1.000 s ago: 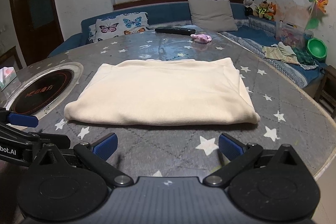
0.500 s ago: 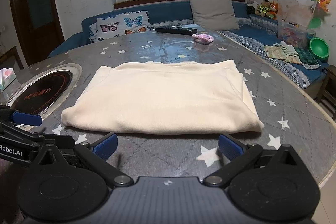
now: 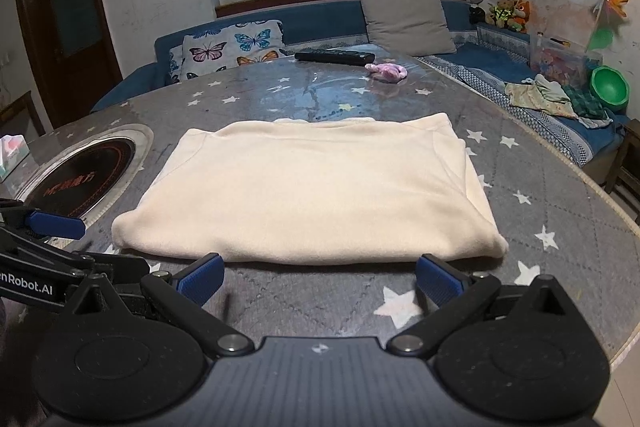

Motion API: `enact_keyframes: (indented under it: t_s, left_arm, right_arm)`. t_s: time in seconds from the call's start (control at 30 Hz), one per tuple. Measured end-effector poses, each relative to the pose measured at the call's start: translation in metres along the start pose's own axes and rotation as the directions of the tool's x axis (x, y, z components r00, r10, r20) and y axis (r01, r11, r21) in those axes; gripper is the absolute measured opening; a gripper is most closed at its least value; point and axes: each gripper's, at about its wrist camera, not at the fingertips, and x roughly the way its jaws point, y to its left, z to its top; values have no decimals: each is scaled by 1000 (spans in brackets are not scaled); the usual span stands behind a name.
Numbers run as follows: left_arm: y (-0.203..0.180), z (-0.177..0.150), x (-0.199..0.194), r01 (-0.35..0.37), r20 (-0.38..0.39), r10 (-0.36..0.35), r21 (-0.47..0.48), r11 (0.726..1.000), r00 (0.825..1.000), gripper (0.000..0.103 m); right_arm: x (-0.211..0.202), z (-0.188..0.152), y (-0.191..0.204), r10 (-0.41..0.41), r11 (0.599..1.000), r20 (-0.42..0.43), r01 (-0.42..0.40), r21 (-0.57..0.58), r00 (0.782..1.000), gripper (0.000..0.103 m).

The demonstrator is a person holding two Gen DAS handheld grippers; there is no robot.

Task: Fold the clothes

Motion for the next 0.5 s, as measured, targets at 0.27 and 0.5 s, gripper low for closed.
enact_keyframes:
  t_s: [0.27,0.5]
  left_arm:
    - [1,5,2,-11,6,11,16,1000,1000,103]
    - [7,8,4,-26,11,26,14,1000,1000,103]
  right_arm:
    - [3,1,-2,-4,1000,-4,4,4,1000,103]
    - [4,4,-3,-12,1000,-1,12,-4,1000,103]
